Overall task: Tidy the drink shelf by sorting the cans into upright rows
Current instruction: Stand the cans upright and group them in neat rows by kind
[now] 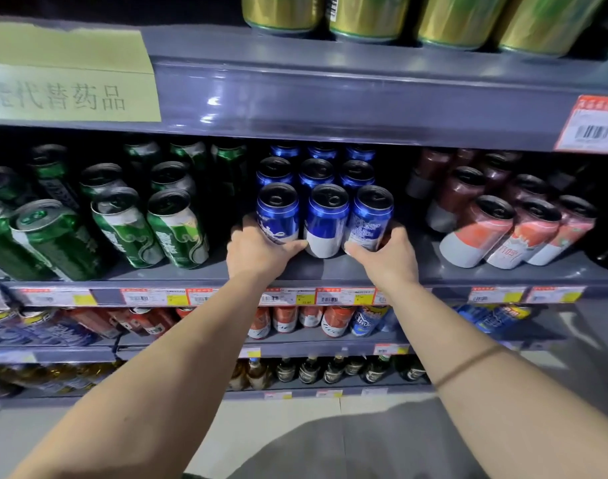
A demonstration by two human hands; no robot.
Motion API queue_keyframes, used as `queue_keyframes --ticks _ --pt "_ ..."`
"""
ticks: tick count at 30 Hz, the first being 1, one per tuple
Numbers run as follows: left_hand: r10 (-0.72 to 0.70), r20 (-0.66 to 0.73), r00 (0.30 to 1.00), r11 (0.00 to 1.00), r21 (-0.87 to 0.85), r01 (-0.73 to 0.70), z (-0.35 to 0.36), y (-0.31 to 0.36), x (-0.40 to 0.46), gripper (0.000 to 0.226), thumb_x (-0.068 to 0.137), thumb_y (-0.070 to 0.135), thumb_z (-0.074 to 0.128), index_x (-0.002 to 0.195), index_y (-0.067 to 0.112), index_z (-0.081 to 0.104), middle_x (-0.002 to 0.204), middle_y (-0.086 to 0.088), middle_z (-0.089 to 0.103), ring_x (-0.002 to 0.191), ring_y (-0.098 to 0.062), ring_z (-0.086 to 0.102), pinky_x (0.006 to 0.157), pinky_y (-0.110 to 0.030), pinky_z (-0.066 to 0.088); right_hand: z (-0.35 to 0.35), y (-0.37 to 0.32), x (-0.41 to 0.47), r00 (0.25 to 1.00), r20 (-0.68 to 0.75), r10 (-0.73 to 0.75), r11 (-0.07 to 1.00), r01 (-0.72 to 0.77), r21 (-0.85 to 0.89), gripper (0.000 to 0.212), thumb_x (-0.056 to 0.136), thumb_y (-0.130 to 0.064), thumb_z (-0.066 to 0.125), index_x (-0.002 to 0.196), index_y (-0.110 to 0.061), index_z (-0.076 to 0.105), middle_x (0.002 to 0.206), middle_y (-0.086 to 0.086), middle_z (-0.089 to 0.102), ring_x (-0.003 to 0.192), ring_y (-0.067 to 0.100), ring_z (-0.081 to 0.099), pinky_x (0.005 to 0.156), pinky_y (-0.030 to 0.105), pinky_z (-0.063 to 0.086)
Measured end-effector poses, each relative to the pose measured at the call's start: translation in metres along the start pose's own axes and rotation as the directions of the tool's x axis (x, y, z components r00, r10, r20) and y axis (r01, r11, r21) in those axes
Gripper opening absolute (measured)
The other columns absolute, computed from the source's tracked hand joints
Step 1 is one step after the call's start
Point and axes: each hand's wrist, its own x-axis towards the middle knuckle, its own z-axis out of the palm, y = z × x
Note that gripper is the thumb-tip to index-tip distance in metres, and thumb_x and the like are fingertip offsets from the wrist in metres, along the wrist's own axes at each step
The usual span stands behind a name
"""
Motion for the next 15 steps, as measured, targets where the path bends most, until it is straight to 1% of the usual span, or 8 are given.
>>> queue_keyframes --ticks 2,4,5,6,7,8,11,15 --pt "0.109 0.072 0.991 0.988 -0.113 -0.101 -0.004 -0.003 0.005 0.09 0.05 0.06 0.085 0.124 0.025 0.049 0.12 -0.004 0.062 0.114 -0.026 0.058 0.096 -0.04 0.049 -0.001 0.0 0.0 1.0 -0.001 0.005 1.0 -0.005 0.001 0.062 0.07 -0.045 0.079 0.115 -0.016 0.047 0.121 0.003 0.059 0.105 0.025 0.059 0.086 0.042 0.051" --pt "0.165 0.158 0.974 0.939 -0.328 -0.106 -0.01 -0.008 0.015 0.07 0.055 0.037 0.092 0.113 0.031 0.053 0.108 0.003 0.069 0.105 -0.018 0.066 0.09 -0.034 0.054 -0.003 0.0 -0.001 1.0 0.01 0.002 1.0 -0.002 -0.001 0.063 0.072 -0.043 0.079 0.119 -0.017 0.046 0.123 0.001 0.058 0.106 0.025 0.059 0.087 0.04 0.05" --pt "0.182 0.214 0.96 0.907 -0.413 -0.08 -0.012 -0.01 0.022 0.074 0.059 0.024 0.092 0.121 0.029 0.052 0.107 0.005 0.07 0.103 -0.015 0.066 0.085 -0.026 0.056 -0.005 -0.001 -0.001 1.0 0.021 0.0 1.0 0.0 0.007 0.066 0.071 -0.043 0.079 0.121 -0.017 0.045 0.122 0.0 0.058 0.107 0.024 0.058 0.086 0.039 0.05" --pt "0.208 0.261 0.943 0.884 -0.462 -0.067 -0.016 -0.009 0.027 0.089 0.061 0.015 0.091 0.136 0.023 0.043 0.112 0.005 0.068 0.104 -0.012 0.065 0.08 -0.016 0.054 -0.005 0.0 0.0 0.999 0.036 0.0 1.0 -0.001 0.024 0.069 0.07 -0.043 0.08 0.123 -0.018 0.044 0.12 -0.001 0.058 0.107 0.023 0.058 0.085 0.037 0.049" --pt "0.243 0.29 0.926 0.876 -0.476 -0.081 -0.02 -0.007 0.032 0.103 0.062 0.011 0.089 0.146 0.017 0.03 0.121 0.005 0.064 0.107 -0.009 0.062 0.076 -0.008 0.051 -0.006 0.0 0.0 0.999 0.048 -0.002 0.999 0.0 0.042 0.072 0.068 -0.043 0.081 0.124 -0.018 0.043 0.118 -0.002 0.058 0.106 0.021 0.058 0.084 0.035 0.048" --pt "0.287 0.304 0.908 0.87 -0.48 -0.115 -0.022 -0.006 0.036 0.11 0.062 0.008 0.089 0.15 0.015 0.022 0.127 0.008 0.059 0.11 -0.004 0.058 0.075 -0.003 0.048 -0.005 0.0 0.0 0.998 0.057 -0.005 0.998 0.002 0.056 0.076 0.066 -0.044 0.083 0.126 -0.02 0.042 0.117 -0.004 0.059 0.105 0.02 0.058 0.085 0.035 0.049" --pt "0.397 0.292 0.87 0.842 -0.494 -0.218 -0.023 -0.005 0.043 0.114 0.06 0.006 0.09 0.147 0.028 0.019 0.126 0.022 0.052 0.112 0.011 0.051 0.085 -0.004 0.045 0.0 -0.001 0.001 0.999 0.054 0.002 0.999 -0.004 0.039 0.087 0.058 -0.054 0.083 0.127 -0.024 0.039 0.119 -0.005 0.061 0.111 0.021 0.058 0.092 0.043 0.05" --pt "0.413 0.279 0.867 0.828 -0.511 -0.23 -0.014 -0.006 0.044 0.112 0.059 0.01 0.088 0.15 0.019 0.023 0.134 0.01 0.054 0.116 0.005 0.054 0.096 -0.014 0.045 0.005 -0.008 -0.002 0.999 0.025 0.03 0.999 -0.029 -0.025 0.087 0.054 -0.063 0.08 0.121 -0.024 0.04 0.121 -0.004 0.06 0.112 0.024 0.058 0.094 0.045 0.049"
